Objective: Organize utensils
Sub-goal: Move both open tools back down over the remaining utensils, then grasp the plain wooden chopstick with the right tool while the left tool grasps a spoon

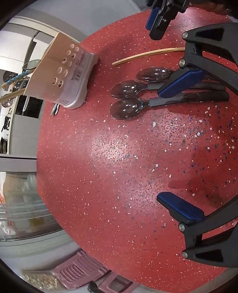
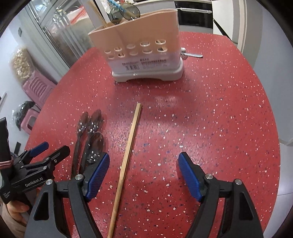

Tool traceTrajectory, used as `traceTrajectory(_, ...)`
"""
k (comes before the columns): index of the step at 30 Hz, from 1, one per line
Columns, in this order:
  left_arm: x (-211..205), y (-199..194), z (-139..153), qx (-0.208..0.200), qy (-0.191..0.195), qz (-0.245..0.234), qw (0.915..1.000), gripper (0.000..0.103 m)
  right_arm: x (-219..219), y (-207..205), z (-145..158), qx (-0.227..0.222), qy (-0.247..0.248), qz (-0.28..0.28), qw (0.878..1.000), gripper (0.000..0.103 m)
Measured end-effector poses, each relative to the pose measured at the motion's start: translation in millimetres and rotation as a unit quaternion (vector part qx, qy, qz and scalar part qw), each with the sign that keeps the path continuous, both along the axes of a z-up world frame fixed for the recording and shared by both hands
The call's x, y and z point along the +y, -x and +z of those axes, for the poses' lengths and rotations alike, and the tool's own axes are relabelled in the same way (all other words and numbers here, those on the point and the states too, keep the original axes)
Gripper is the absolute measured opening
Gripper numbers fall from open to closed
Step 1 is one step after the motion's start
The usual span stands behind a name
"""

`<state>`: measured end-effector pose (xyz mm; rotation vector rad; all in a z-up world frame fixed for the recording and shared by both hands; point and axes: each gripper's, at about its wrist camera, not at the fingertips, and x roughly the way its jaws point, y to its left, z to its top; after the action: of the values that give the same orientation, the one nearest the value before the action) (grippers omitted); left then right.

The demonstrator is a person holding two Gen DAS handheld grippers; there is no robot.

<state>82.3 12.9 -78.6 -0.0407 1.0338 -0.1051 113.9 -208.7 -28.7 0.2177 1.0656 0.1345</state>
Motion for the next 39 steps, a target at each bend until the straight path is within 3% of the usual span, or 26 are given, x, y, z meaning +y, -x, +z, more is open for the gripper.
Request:
traceTrajectory(23,-12.8,-19.0,-16.5,0.017,-0.004,0.001,0.9998,0.103,29.4,-23.6,-10.8,0.03,0.061,0.017,0.998,0.08)
traceTrajectory(30,-13.4,-25.3,-17.5,0.022,-0.003,-0.003,0.9998,0.103,38.4,-35.4,-11.2,0.036,0.097,0.024,0.994,0.063)
traceTrajectory(34,-20.4,-29.2,-20.3,0.025,-0.031,-0.013,0.9991,0.103,51.7,-38.3,-11.3,0.038,0.127,0.042,0.99,0.055)
traceTrajectory(39,-24.8,-33.6,-18.9,0.03,-0.032,-0.018,0.9989,0.103,55.4,-36.3,-9.8,0.043,0.127,0.059,0.989,0.046)
